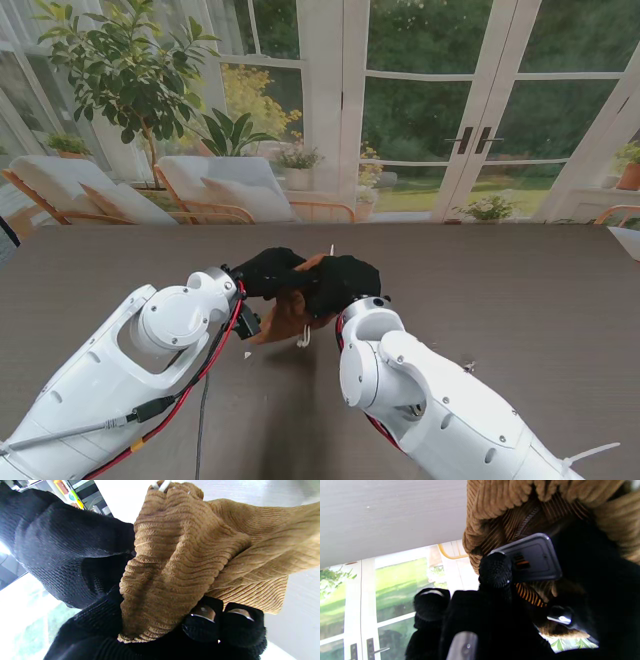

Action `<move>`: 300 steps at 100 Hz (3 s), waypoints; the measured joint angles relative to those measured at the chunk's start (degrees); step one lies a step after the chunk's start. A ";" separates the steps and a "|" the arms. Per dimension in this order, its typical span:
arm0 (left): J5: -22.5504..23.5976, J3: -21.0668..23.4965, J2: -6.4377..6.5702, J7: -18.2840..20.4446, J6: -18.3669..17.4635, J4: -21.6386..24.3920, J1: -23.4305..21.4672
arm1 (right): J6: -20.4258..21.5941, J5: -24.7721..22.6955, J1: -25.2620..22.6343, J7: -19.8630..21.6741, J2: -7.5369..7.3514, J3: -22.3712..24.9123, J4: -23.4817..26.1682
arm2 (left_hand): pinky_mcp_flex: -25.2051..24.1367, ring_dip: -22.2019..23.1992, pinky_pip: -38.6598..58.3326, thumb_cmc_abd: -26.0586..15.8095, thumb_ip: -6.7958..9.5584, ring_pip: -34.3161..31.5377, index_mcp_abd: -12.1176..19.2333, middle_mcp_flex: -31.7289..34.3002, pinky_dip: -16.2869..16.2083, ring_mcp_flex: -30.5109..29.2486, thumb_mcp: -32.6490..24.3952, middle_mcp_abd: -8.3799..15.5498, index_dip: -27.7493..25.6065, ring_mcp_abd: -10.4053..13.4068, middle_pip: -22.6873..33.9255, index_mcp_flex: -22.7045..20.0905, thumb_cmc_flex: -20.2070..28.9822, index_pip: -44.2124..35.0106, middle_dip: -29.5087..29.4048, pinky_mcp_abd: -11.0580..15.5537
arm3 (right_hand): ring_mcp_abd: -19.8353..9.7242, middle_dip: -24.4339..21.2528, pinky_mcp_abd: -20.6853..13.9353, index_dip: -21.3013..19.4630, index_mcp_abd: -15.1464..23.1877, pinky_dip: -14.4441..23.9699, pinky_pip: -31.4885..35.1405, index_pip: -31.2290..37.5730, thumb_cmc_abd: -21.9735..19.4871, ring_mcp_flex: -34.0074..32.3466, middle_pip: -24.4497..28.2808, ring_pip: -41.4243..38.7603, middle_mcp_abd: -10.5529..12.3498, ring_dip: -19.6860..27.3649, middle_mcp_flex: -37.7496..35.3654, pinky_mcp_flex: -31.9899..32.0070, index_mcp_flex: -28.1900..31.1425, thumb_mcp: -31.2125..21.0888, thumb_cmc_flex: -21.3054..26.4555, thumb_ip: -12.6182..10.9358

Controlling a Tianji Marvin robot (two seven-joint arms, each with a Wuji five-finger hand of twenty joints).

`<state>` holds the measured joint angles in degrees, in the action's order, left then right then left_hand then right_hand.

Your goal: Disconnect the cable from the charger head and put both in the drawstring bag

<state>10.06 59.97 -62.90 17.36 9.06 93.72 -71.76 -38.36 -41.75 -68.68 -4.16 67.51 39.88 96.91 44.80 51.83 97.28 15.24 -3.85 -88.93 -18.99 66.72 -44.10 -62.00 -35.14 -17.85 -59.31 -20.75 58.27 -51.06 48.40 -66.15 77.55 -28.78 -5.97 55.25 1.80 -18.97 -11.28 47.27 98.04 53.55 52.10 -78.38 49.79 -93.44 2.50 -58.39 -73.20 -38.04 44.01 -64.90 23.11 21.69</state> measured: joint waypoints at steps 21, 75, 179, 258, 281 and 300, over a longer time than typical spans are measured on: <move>-1.19 -0.03 -0.08 -0.55 -0.79 -0.86 0.12 | -0.48 0.97 0.00 -2.21 1.00 -0.61 -0.93 | -0.02 0.06 0.00 0.00 0.00 0.00 0.00 0.00 -0.60 0.00 0.01 0.01 0.00 0.01 0.00 0.00 0.00 0.00 0.00 0.00 | 0.10 -0.60 0.17 0.47 -0.13 0.00 0.00 -0.49 -1.52 0.00 0.09 -0.26 -0.05 0.02 0.00 0.00 0.02 0.02 -1.20 -0.45; -2.00 0.73 -0.18 -0.76 -3.92 -1.74 -0.35 | -0.02 0.83 0.10 -2.10 1.22 -0.91 -1.47 | -0.04 0.81 0.00 0.01 -1.26 0.02 0.00 -0.01 -2.28 0.01 0.71 0.01 -1.34 0.01 0.00 0.00 1.22 0.00 0.01 0.00 | 0.16 -1.30 0.80 -7.76 -0.07 0.00 0.04 -8.25 -7.36 0.00 -0.83 -0.46 -0.07 0.03 -0.01 0.00 3.45 2.70 -6.51 -11.07; -1.25 5.55 0.59 1.91 -10.31 -1.72 -3.74 | 4.09 -1.07 -2.67 -5.46 0.83 7.27 0.35 | -11.00 6.06 -6.00 -6.45 -1.28 2.14 -1.75 -7.33 -12.64 9.05 18.57 -1.68 -3.67 -0.50 -2.08 5.41 11.55 3.29 2.40 1.24 | 1.60 -3.37 6.62 -11.99 10.57 -0.04 -3.61 -4.37 -20.97 0.58 -4.26 4.28 -0.69 5.12 0.10 0.00 8.91 11.58 -10.44 -15.75; 3.74 7.76 2.60 5.64 -16.80 -0.45 -4.61 | 25.05 3.24 -5.34 1.66 -2.24 15.46 -2.21 | -19.02 9.41 -11.71 -7.09 -3.48 7.14 -0.81 -11.31 -16.87 14.94 30.60 -1.54 -4.19 -0.65 -4.90 7.40 17.94 2.84 3.20 4.06 | 9.12 -10.97 10.40 -9.61 16.90 0.11 -19.68 -14.76 -11.03 10.42 -13.72 37.18 -7.89 14.78 22.68 0.00 -8.16 1.03 -2.15 -15.75; 3.83 7.81 2.81 6.54 -16.48 -0.04 -4.55 | 28.01 3.70 -5.10 1.64 -2.70 14.48 -3.46 | -19.04 9.42 -11.77 -7.77 -3.48 7.18 -0.71 -11.41 -16.89 14.96 36.40 -1.48 -4.19 -0.64 -5.02 7.73 20.68 2.84 3.59 4.20 | 8.93 -11.91 10.42 -9.07 19.58 1.51 -20.27 -15.37 -9.27 11.81 -14.16 37.41 -7.89 14.72 23.31 0.02 -8.16 -0.27 -0.86 -15.75; 3.77 7.92 2.91 6.96 -16.25 0.20 -4.55 | 28.03 3.83 -4.74 1.06 -2.63 13.00 -4.16 | -19.06 9.42 -11.81 -7.83 -3.48 7.30 -0.71 -11.52 -16.90 14.98 36.57 -1.47 -4.19 -0.64 -5.05 7.91 20.87 2.83 3.59 4.23 | 8.83 -12.04 10.42 -9.06 20.31 1.51 -20.27 -15.39 -9.27 11.65 -14.17 37.41 -7.89 14.69 23.27 0.02 -7.94 -1.57 0.63 -15.75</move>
<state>13.82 67.89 -59.99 24.32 -7.19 93.92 -76.32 -10.33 -37.92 -73.42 -3.10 64.87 52.88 92.75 25.73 61.26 85.46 7.41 -7.32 -81.63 -19.70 55.20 -61.00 -47.02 1.43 -19.32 -63.51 -21.39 53.22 -43.15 69.26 -63.31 81.14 -24.54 2.86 43.20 12.22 -28.03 9.03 48.78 77.77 38.15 42.83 -66.73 35.62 -56.04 -5.39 -43.69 -49.93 -38.02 36.07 -66.47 23.74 5.93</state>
